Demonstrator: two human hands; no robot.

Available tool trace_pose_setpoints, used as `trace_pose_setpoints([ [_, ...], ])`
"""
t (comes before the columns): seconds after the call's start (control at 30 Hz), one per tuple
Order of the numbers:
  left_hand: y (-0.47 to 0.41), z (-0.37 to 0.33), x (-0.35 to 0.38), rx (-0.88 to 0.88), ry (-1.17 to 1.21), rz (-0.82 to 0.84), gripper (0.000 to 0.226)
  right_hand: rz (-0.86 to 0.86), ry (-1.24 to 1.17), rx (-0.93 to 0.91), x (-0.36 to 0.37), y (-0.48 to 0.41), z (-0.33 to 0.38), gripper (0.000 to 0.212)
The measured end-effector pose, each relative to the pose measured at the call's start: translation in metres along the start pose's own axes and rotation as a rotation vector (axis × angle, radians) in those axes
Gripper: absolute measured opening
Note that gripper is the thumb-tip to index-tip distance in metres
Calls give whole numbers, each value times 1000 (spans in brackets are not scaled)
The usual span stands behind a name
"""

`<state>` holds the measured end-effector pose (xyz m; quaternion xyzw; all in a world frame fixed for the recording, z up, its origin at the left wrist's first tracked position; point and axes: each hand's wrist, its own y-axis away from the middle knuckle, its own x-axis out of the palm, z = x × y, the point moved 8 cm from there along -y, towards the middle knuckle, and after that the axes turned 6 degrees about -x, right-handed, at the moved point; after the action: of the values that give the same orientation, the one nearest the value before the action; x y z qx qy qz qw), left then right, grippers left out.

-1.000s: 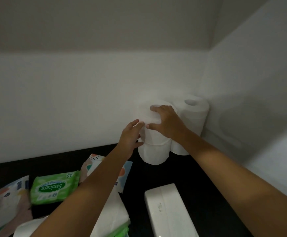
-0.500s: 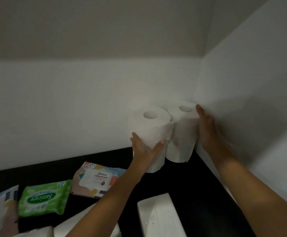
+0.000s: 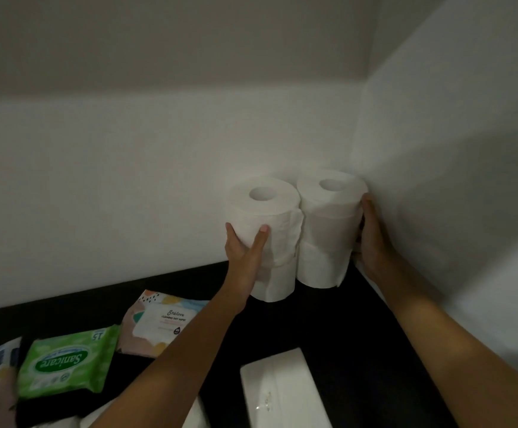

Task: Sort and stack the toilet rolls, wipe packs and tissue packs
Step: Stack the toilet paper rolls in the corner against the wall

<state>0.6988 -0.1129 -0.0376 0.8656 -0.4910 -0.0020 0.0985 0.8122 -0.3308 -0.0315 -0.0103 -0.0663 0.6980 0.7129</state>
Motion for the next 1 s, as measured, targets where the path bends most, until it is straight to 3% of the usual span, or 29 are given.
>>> trace_pose_setpoints([
  [0.2,3,2,2,2,-16,-14,87,-1,-30,-12,2,9,10,86],
  [0.33,8,-5,1,67,-55,46,84,2,-71,-47,3,12,12,81],
  [0.47,2,-2,-12,66,-190,104,101,-24,34,-156,4,19,20,76],
  [0.57,-3,-1,-17,64,-262,147,102,-215,208,-363,-4,47,38,94],
  [0.67,-1,-1,-16,55,-274,195,112,-301,480,-803,13,88,76,63],
  [0.73,2,3,-15,29,-259,194,121,-193,600,-1037,48,101,99,41],
  [0.8,4,11,-14,2,-219,162,122,18,733,-1120,91,104,111,41],
  [0.93,5,19,-11,66,-239,91,82,539,1256,-912,156,87,94,77],
  [1.0,3,20,-13,65,-227,87,75,666,1368,-747,163,77,89,81],
])
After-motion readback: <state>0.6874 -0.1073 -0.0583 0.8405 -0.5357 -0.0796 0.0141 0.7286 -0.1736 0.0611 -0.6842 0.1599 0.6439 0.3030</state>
